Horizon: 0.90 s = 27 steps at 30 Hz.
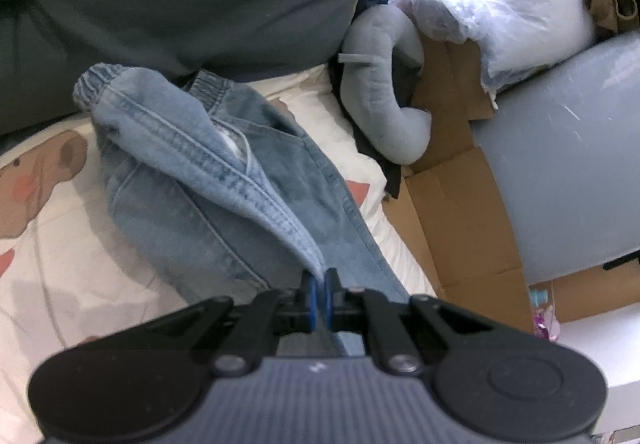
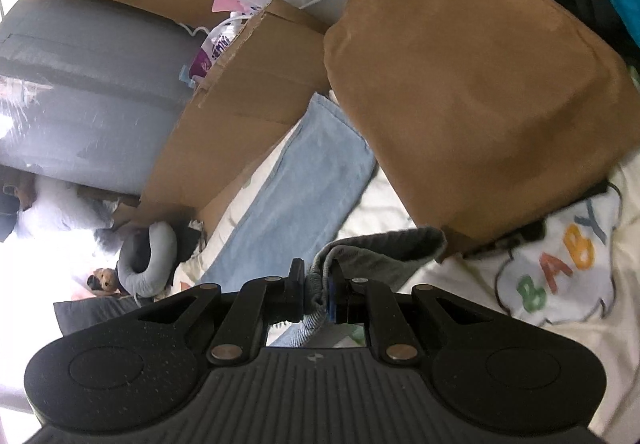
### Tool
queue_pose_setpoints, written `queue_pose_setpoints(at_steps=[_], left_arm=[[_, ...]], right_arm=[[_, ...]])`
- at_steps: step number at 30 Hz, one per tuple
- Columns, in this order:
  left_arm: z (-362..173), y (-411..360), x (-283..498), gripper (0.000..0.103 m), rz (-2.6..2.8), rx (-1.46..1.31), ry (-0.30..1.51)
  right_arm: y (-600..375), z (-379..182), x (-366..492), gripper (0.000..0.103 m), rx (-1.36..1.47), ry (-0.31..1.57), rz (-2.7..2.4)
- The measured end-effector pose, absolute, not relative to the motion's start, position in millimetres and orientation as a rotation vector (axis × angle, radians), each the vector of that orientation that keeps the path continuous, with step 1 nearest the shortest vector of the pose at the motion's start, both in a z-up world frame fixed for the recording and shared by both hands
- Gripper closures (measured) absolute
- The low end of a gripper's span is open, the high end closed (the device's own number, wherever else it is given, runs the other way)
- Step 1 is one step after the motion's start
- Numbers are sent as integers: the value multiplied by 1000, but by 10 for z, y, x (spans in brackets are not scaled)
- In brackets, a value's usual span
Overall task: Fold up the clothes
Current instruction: 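Lift the folded jeans with both grippers and carry them to the cardboard box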
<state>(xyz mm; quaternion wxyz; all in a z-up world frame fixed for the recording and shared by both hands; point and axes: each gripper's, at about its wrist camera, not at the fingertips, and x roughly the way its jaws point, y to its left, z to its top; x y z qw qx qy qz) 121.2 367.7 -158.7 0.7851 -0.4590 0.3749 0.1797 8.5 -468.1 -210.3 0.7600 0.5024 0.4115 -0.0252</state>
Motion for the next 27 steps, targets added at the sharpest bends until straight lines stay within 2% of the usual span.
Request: queue_pose_setpoints(at_steps=[27], left_arm=[[-2267,3671,2224,99,372,-937,776]], right_arm=[[-4759,-2898,1519,94,1031,939,-62]])
